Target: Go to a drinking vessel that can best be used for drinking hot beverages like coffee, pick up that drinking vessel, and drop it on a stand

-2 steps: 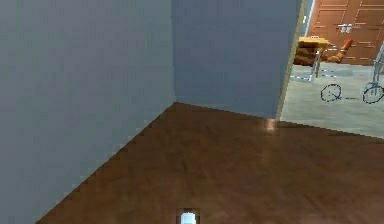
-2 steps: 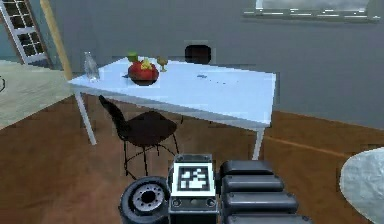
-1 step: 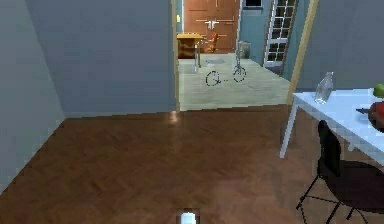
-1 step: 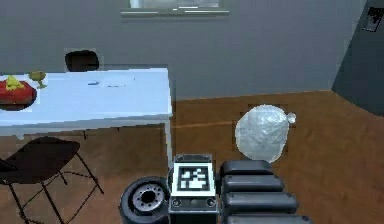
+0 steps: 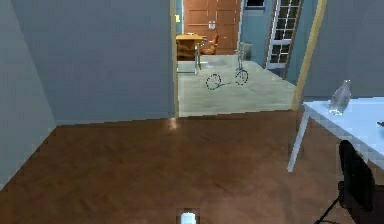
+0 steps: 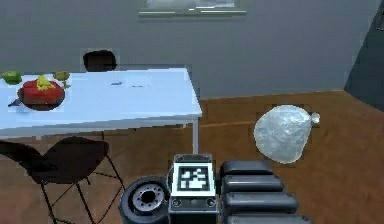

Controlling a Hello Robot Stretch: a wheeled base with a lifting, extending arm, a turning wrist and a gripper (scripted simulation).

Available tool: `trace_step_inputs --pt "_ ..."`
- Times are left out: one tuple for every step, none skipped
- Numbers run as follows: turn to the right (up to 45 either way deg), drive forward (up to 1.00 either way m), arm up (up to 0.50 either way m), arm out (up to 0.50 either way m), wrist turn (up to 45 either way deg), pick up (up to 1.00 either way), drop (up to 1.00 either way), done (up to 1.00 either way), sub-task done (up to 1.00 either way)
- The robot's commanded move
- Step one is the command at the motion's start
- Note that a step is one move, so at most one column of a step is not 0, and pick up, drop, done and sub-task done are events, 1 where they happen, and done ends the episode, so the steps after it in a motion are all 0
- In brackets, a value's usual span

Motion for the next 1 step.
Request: trace_step_inputs --pt "15.0 0.00 0.00 0.00 0.0 0.00 0.00 0.00 0.00"
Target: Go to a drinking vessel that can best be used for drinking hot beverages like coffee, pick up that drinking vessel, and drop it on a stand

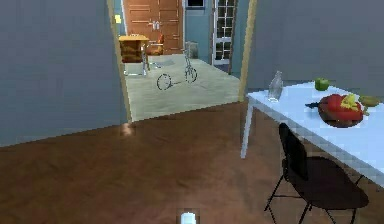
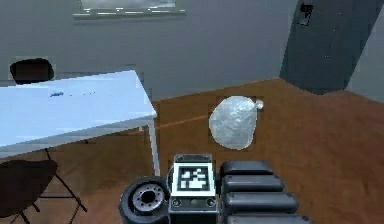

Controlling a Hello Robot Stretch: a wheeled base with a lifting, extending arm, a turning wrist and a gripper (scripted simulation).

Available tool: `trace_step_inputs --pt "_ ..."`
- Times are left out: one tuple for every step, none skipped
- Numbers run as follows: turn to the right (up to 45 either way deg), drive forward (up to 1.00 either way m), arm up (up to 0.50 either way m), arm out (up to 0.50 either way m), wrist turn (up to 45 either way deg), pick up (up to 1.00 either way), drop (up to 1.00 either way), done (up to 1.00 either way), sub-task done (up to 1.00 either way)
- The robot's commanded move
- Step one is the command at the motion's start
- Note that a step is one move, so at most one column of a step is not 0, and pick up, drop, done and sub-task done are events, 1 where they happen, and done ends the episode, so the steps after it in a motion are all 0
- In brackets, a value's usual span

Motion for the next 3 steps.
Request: trace_step_inputs --pt "0.0 1.00 0.00 0.00 0.0 0.00 0.00 0.00 0.00" --pt "6.0 0.00 0.00 0.00 0.0 0.00 0.00 0.00 0.00" --pt "0.0 0.75 0.00 0.00 0.0 0.00 0.00 0.00 0.00"
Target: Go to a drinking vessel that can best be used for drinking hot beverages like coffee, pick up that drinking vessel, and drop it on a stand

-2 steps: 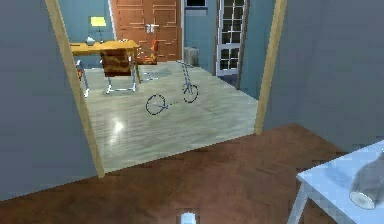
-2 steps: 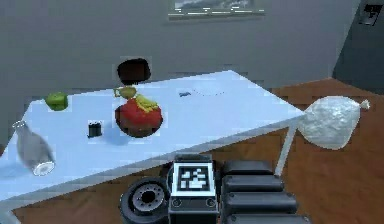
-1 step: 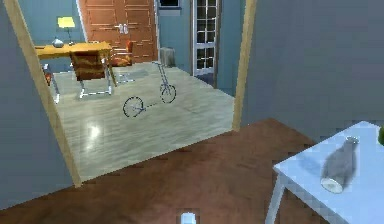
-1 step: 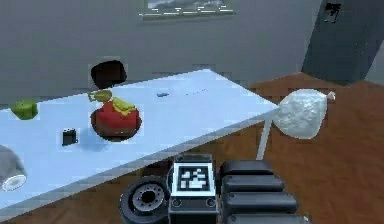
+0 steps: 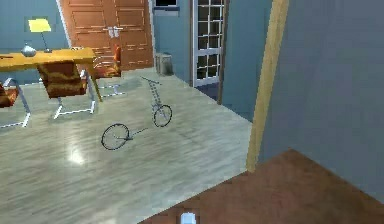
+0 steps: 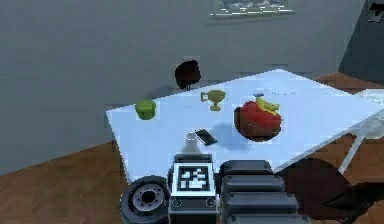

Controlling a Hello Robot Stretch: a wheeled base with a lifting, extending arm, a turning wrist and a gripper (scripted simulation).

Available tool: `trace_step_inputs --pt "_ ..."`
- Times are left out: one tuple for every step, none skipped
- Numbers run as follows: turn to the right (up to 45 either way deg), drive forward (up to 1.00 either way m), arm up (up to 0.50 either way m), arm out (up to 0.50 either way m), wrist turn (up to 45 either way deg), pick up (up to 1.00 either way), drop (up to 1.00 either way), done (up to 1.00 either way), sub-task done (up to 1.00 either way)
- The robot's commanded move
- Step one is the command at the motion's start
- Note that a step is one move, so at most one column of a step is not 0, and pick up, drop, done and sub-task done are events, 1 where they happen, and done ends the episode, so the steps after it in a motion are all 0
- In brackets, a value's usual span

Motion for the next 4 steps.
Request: trace_step_inputs --pt "0.0 1.00 0.00 0.00 0.0 0.00 0.00 0.00 0.00" --pt "3.0 0.00 0.00 0.00 0.0 0.00 0.00 0.00 0.00" --pt "0.0 1.00 0.00 0.00 0.0 0.00 0.00 0.00 0.00" --pt "0.0 0.45 0.00 0.00 0.0 0.00 0.00 0.00 0.00"
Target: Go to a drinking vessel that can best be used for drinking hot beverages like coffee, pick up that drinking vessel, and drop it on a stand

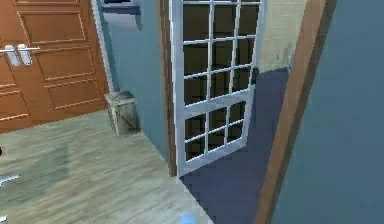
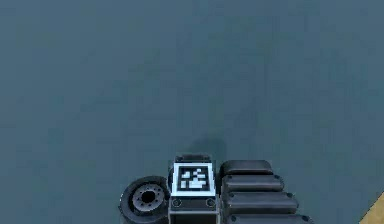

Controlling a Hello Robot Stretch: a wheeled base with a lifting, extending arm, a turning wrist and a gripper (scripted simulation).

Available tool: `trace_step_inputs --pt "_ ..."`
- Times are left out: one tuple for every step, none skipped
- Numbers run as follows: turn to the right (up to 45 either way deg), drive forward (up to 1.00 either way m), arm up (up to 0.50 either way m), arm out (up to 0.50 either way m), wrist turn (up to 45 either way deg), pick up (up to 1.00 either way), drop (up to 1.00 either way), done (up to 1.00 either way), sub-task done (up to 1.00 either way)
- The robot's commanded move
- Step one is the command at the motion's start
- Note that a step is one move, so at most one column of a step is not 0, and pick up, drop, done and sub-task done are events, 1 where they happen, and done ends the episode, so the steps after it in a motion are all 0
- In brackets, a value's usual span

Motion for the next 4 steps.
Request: trace_step_inputs --pt "9.0 0.00 0.00 0.00 0.0 0.00 0.00 0.00 0.00" --pt "0.0 0.50 0.00 0.00 0.0 0.00 0.00 0.00 0.00" --pt "-36.0 0.00 0.00 0.00 0.0 0.00 0.00 0.00 0.00" --pt "-3.0 0.00 0.00 0.00 0.0 0.00 0.00 0.00 0.00"
